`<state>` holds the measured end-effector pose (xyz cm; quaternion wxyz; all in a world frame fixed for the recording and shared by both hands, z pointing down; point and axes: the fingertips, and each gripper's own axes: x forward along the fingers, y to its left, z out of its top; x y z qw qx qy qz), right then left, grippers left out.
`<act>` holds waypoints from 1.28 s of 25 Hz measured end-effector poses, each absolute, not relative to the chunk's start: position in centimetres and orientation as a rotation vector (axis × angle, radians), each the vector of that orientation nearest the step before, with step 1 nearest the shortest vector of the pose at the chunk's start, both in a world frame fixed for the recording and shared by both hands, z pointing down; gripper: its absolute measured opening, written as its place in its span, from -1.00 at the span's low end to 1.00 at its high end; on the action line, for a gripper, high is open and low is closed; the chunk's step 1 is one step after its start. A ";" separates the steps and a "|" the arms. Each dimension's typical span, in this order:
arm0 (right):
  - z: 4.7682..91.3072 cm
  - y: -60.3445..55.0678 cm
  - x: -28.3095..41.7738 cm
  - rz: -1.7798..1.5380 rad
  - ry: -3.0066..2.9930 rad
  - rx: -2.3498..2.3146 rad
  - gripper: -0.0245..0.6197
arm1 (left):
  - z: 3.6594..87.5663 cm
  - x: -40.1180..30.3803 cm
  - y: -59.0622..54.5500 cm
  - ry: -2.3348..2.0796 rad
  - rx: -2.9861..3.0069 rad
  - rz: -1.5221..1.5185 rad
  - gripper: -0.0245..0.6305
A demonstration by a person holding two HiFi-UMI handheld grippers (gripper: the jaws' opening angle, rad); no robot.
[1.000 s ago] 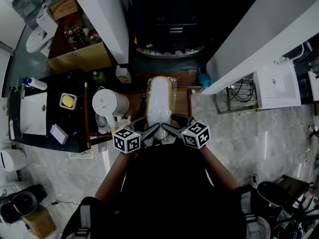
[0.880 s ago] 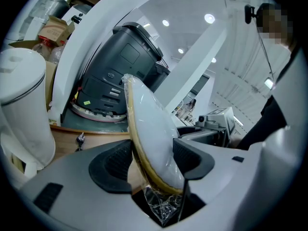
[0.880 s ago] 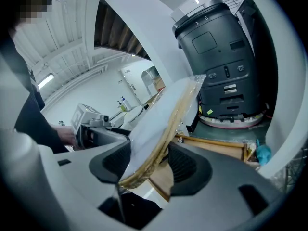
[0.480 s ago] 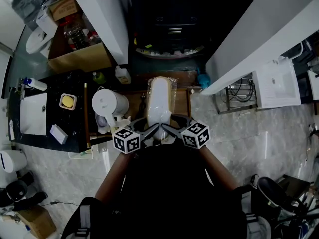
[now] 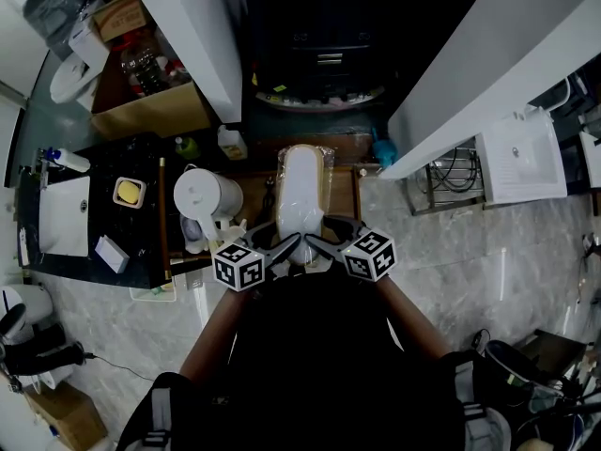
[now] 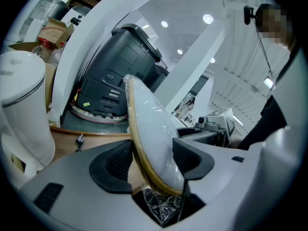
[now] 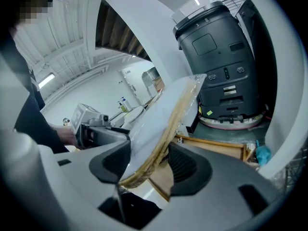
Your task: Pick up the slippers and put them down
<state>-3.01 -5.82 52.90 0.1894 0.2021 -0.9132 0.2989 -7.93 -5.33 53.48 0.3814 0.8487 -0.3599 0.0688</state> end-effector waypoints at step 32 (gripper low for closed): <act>54.3 -5.5 -2.6 0.853 -2.540 0.591 -0.15 | 54.7 -7.5 -5.1 -0.899 2.141 0.181 -0.12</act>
